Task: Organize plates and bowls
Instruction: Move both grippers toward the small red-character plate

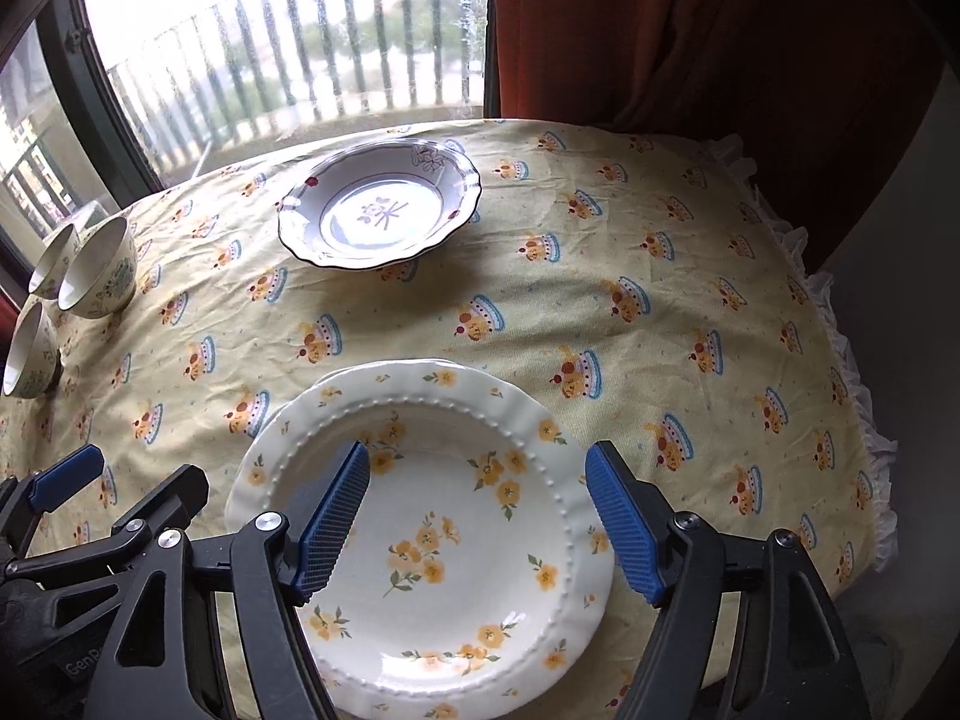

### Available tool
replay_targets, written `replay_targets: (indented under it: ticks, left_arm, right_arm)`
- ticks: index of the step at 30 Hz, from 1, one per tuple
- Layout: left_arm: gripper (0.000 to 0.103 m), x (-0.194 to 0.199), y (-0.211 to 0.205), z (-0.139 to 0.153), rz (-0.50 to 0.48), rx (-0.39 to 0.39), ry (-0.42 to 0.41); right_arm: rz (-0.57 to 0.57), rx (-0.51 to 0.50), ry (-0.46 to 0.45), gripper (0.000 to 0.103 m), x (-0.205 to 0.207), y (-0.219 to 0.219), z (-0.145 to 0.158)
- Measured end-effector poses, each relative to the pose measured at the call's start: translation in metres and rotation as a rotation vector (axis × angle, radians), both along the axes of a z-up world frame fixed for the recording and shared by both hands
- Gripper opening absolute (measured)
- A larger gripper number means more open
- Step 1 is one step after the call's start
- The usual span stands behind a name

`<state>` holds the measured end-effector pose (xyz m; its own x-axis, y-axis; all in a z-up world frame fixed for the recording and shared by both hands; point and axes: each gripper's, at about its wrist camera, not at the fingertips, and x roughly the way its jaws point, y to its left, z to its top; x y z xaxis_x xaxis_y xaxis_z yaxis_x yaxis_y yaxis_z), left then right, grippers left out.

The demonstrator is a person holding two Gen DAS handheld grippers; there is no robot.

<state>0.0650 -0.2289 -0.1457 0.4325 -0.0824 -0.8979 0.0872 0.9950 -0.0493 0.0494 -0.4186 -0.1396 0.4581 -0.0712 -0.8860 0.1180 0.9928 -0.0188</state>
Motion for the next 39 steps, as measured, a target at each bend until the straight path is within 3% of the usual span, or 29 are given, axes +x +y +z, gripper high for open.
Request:
replay_targets:
  ticks: [11,18,21,32,39]
  left_arm:
    - [0.093,0.033,0.029,0.029,-0.012,-0.014,-0.088]
    - [0.093,0.062,0.025,0.034,0.023,-0.023,-0.108]
    - [0.093,0.078,0.019,0.034,0.046,-0.033,-0.111]
    - [0.091,0.147,-0.016,0.023,0.108,0.006,-0.110]
    - [0.090,0.187,-0.033,0.008,0.146,0.029,-0.121]
  right_arm:
    - [-0.009,-0.019,-0.116,0.077,0.019,0.039,0.040]
    - [-0.012,0.013,-0.130,0.077,0.052,0.033,0.051]
    - [-0.020,0.061,-0.122,0.077,0.071,0.023,0.052]
    - [0.042,0.051,-0.113,0.077,0.152,-0.005,0.043]
    - [0.059,0.057,-0.089,0.077,0.202,-0.022,0.022]
